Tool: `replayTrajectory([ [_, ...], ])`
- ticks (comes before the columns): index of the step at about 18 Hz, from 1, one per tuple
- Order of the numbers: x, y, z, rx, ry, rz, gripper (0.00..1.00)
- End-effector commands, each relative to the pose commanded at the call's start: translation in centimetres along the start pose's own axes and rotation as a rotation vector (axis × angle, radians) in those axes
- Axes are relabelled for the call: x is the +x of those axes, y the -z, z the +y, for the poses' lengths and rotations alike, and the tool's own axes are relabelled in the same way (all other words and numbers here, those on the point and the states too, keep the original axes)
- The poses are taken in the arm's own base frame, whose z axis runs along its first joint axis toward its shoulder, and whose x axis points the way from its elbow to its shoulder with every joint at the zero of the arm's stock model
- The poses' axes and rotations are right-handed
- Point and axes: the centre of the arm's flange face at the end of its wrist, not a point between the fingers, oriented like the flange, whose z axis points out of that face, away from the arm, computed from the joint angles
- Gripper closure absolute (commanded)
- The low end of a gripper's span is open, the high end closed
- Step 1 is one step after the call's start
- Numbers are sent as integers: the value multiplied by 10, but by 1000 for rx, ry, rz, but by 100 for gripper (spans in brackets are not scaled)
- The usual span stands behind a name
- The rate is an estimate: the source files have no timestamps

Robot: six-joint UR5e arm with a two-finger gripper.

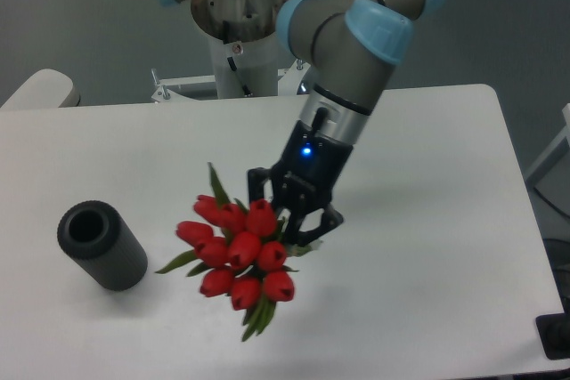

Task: Insert the flowers into the vase
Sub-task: 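Carry the red tulip bunch with the gripper over the black vase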

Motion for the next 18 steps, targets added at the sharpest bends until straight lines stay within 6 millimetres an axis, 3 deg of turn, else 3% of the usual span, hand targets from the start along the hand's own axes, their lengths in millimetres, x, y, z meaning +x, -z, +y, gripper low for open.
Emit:
replayTrajectory([
  [6,43,-23,-22,44,-9,79,73],
  [11,61,-23,-35,169,-13,218,75],
  [18,119,-18,-75,202,-108,270,73],
])
